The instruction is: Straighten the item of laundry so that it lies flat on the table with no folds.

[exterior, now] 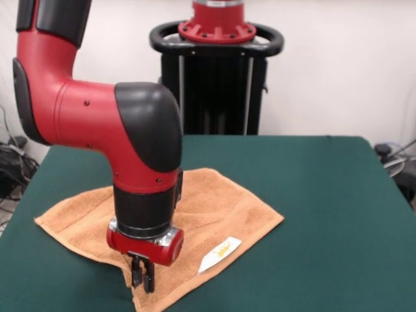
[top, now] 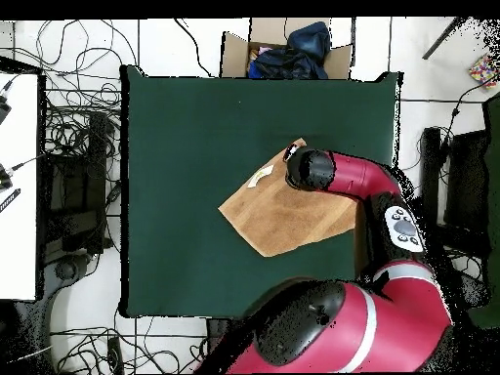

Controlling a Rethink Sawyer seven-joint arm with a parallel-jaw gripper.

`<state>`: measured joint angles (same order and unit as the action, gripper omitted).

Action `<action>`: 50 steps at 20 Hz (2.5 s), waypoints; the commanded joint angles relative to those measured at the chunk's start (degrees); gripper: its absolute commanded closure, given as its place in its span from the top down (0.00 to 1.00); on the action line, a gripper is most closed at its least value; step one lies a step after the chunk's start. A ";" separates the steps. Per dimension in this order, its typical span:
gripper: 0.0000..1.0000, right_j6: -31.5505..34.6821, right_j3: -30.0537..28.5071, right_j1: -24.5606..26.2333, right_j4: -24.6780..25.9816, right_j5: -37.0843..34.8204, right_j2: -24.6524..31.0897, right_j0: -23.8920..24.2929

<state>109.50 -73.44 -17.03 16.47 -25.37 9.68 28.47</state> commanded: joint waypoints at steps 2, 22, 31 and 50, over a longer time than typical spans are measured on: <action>0.00 -4.03 -0.02 11.91 -0.44 1.46 11.42 1.78; 0.00 17.07 -7.75 11.66 -9.85 4.25 13.13 -3.58; 0.00 12.03 -15.59 10.55 -21.72 -2.76 17.48 0.05; 0.00 9.04 -19.00 11.61 -27.02 1.62 18.87 0.06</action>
<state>109.48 -81.39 -12.97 -8.53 -23.15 23.13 31.47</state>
